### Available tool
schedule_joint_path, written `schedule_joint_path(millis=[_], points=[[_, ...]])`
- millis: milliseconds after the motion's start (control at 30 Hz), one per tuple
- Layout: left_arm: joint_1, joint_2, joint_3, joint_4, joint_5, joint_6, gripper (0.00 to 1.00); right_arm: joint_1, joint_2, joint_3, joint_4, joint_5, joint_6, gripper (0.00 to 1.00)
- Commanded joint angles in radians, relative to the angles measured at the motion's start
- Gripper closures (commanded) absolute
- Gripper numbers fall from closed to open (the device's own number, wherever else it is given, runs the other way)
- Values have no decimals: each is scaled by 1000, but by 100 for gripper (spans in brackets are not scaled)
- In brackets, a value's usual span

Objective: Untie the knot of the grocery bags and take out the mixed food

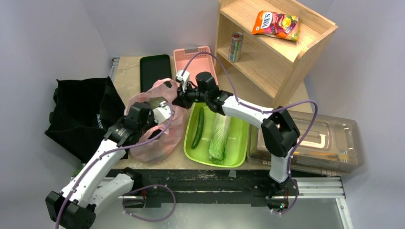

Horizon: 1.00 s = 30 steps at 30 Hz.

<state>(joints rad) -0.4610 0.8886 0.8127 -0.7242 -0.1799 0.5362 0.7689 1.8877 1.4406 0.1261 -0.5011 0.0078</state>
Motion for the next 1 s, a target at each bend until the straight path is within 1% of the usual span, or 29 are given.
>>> schedule_joint_path(millis=[0,67,167,267,333,433,500,567,600,667,700,767,833,900,967], points=[[110,-38,-12,-22,-44,-35,6,-23,-62,-6,5,-18,-33,100],[147,-96,-42,-17,-24,13,4,-35,-62,-4,4,-20,-36,100],[164,-208,-125,12,-16,110,2,-49,-53,10,-1,-18,-38,100],[177,-291,-160,39,-39,141,1,-68,-40,30,-7,-16,-34,100],[182,-316,-164,55,-72,129,2,-76,-33,42,-10,-16,-29,100],[183,-299,-145,118,-158,51,5,-79,-26,53,-13,-24,-26,100],[183,-248,-78,108,-139,-42,7,-79,-25,56,-19,-25,-20,100],[183,-197,14,72,-25,-134,9,-75,-24,62,-23,-37,-20,100],[183,-180,45,71,56,-167,12,-72,-25,62,-25,-41,-19,100],[182,-172,81,108,222,-194,18,-63,-29,62,-27,-52,-25,100],[181,-166,91,115,337,-178,22,-58,-32,62,-32,-55,-30,100],[165,-145,117,96,507,-132,24,-45,-39,58,-44,-67,-44,100],[126,-125,139,5,633,-11,26,-24,-51,44,-52,-70,-68,100],[21,-131,113,-84,661,137,29,-4,-61,27,-52,-73,-93,100],[-58,-144,61,-166,649,258,34,15,-66,14,-53,-71,-116,100]])
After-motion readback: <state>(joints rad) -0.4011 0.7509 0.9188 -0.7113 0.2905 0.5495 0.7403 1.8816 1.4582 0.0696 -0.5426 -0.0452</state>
